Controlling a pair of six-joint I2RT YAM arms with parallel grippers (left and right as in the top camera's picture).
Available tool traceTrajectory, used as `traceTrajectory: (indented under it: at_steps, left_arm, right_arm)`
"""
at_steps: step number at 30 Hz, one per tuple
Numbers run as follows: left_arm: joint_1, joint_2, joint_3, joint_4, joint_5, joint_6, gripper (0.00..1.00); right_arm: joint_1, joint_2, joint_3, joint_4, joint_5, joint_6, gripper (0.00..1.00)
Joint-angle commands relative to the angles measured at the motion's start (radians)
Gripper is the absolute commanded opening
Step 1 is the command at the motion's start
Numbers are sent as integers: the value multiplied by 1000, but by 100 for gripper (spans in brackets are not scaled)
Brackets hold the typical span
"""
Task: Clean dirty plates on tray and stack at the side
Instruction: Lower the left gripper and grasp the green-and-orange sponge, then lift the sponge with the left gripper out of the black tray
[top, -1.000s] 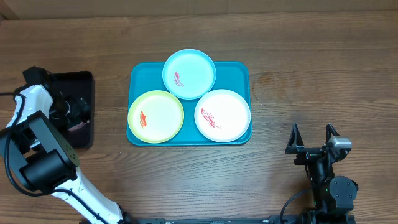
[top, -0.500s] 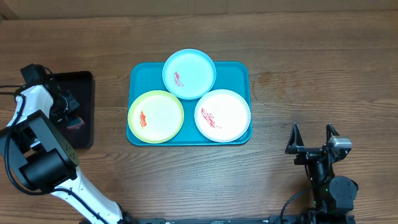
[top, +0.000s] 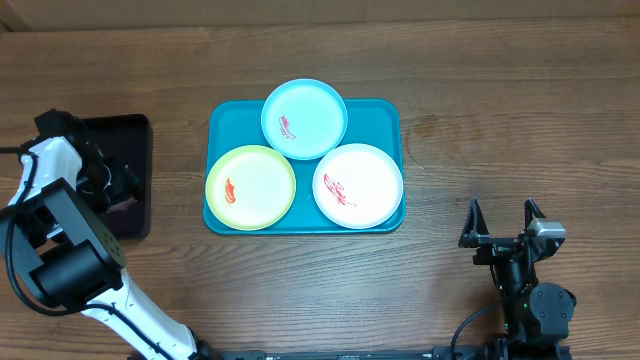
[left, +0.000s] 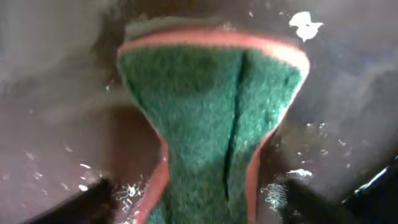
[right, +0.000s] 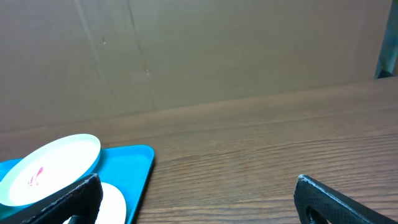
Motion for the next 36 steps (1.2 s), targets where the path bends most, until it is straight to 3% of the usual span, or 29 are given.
traceTrajectory:
  at_steps: [1, 2, 6, 7, 8, 9, 20, 25, 28, 30, 31, 36]
  left_arm:
    - [-6, 32, -28, -18, -18, 16, 25]
    - [-6, 32, -28, -18, -17, 16, 4]
    - [-6, 32, -28, 0, -18, 1, 4]
    - [-6, 32, -28, 9, -18, 1, 26]
    - [-6, 32, -28, 18, -18, 1, 74]
    - [-6, 32, -28, 29, -18, 1, 100]
    - [-6, 32, -28, 137, -21, 25, 100]
    - [-6, 31, -28, 135, -38, 28, 58]
    - [-6, 27, -21, 122, -51, 28, 24]
    - [-6, 27, 1, 92, -52, 27, 10]
    - [-6, 27, 18, 71, -56, 27, 4]
    - [-6, 26, 177, -89, -54, 13, 4]
  right_arm:
    - [-2, -10, -10, 8, 5, -4, 100]
    - [-2, -10, -10, 8, 5, -4, 100]
    - [-2, -10, -10, 8, 5, -4, 100]
    - [-2, -10, -10, 8, 5, -4, 100]
    - [-2, -10, -10, 8, 5, -4, 100]
    - [-2, -10, -10, 8, 5, -4, 100]
    - [-2, -10, -10, 8, 5, -4, 100]
    - [-2, -10, -10, 8, 5, -4, 100]
    - [-2, -10, -10, 8, 5, -4, 100]
    - [-2, -10, -10, 8, 5, -4, 100]
    - [-2, -10, -10, 8, 5, -4, 100]
    - [-2, -10, -10, 8, 5, -4, 100]
